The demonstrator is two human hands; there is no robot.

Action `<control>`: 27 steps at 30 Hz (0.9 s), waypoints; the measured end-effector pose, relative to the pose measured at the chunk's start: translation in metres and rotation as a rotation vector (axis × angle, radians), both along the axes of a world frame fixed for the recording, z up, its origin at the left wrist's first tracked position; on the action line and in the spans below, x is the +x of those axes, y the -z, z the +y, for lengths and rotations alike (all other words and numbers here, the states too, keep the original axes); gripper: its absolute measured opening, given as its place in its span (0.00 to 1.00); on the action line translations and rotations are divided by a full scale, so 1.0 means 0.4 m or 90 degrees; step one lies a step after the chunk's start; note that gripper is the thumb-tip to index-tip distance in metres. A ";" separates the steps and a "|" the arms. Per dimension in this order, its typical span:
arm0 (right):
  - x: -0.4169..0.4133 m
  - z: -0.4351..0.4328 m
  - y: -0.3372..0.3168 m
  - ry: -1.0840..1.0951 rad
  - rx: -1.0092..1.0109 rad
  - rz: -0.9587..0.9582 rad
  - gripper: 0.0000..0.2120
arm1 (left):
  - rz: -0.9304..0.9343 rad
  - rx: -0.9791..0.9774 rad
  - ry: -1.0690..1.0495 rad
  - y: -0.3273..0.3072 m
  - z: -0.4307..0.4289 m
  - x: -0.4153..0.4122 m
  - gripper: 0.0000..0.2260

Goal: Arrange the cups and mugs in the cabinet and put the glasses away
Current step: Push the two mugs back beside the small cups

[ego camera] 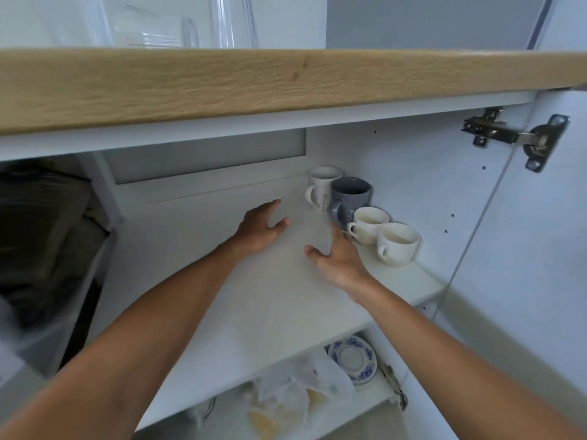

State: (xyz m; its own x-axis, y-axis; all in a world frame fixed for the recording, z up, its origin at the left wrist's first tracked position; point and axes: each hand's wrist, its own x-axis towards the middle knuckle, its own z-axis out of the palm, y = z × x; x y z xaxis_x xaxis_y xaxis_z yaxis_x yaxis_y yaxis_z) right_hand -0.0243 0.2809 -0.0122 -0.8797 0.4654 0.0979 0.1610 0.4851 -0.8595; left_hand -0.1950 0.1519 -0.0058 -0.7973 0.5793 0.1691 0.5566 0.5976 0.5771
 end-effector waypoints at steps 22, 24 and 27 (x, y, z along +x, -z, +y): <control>0.507 -0.102 -0.287 -0.139 0.435 -0.386 0.46 | -0.038 -0.315 0.016 -0.230 -0.325 0.586 0.36; 0.567 -0.134 -0.361 -0.146 0.424 -0.400 0.45 | -0.062 -0.330 0.023 -0.292 -0.365 0.650 0.36; 0.662 -0.184 -0.491 -0.152 0.388 -0.417 0.44 | -0.109 -0.366 0.049 -0.398 -0.425 0.752 0.37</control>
